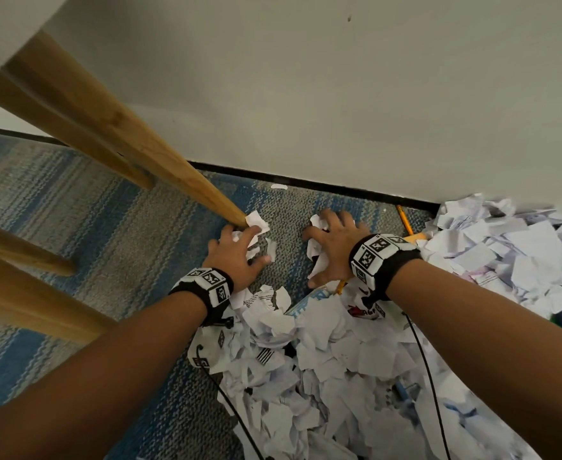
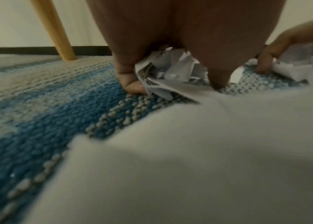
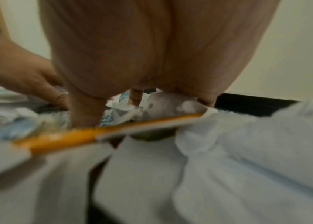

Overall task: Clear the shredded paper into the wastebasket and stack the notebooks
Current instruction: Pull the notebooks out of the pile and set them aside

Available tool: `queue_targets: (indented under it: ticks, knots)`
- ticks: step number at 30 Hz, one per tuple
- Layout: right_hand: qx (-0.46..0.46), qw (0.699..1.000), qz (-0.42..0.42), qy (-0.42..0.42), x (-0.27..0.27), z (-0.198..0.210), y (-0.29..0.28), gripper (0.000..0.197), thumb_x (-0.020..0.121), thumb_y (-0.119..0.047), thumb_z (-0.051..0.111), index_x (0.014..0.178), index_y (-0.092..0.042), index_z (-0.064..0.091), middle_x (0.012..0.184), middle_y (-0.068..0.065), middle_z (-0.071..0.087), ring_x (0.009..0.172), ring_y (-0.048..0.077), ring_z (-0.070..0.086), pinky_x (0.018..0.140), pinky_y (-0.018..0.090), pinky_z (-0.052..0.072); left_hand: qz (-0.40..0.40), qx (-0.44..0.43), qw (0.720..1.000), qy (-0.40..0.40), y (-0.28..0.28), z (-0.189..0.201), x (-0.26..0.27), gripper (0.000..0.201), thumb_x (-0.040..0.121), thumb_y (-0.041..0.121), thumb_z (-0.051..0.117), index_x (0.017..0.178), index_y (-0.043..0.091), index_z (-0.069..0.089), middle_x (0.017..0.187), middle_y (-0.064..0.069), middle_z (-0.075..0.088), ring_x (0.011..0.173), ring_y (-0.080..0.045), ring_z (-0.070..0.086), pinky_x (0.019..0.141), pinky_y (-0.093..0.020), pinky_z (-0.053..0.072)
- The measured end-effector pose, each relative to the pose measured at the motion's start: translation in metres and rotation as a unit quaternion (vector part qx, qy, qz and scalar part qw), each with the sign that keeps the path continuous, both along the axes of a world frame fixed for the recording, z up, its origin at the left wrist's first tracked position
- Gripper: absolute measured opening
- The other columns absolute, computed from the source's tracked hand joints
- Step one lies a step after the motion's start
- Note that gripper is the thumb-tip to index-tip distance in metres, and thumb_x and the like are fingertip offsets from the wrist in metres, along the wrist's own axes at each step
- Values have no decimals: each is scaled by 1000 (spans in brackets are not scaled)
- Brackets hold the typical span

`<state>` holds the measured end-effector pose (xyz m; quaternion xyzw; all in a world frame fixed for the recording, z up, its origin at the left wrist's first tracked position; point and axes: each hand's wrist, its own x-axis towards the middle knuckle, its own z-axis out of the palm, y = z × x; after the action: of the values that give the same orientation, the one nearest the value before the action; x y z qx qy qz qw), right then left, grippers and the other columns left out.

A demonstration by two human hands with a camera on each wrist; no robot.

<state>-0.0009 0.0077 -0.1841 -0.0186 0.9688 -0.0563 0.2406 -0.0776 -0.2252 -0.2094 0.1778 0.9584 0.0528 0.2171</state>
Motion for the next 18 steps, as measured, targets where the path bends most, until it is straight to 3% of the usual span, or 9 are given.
queue_targets:
  ticks: [3,7,10,12,14,18]
  knots:
    - [-10,1000,11,15,3,0,-6,76,71,-59,74,133,-35,39,151,11,17,132,40,25,97,53,43,-10,-18,1000,21,8,4,7,55,89,57,51,139,43,33,147,-11,18,123,-44,32,103,-51,36]
    - [-61,998,28,4,7,2,-8,44,88,-31,67,126,-26,48,144,10,28,125,38,35,94,47,45,-53,14,998,21,19,6,11,31,95,31,52,125,23,51,134,-13,34,114,-42,43,101,-47,37]
    - [-73,997,39,-2,7,1,-9,47,89,-17,64,133,-21,48,137,11,36,119,37,45,93,43,45,-51,46,997,-16,23,7,11,36,97,21,49,132,15,49,137,-17,38,122,-39,45,102,-44,39]
    - [-119,993,4,8,8,-3,-9,48,86,-9,64,132,-16,51,132,12,42,116,35,50,91,40,46,-40,64,997,-17,23,10,10,35,98,16,48,132,10,49,135,-18,43,122,-36,45,101,-40,38]
    - [-196,977,-70,43,11,-5,-7,33,87,-8,62,119,-10,57,122,14,50,111,34,53,82,36,44,-29,71,997,2,21,15,8,33,98,14,47,130,6,49,133,-18,47,121,-35,45,98,-39,37]
    - [-293,923,-227,101,12,5,4,4,92,-10,58,91,-12,54,100,10,61,94,29,57,70,29,35,14,132,991,28,20,23,3,34,97,8,46,131,13,48,130,-17,49,115,-33,50,91,-37,39]
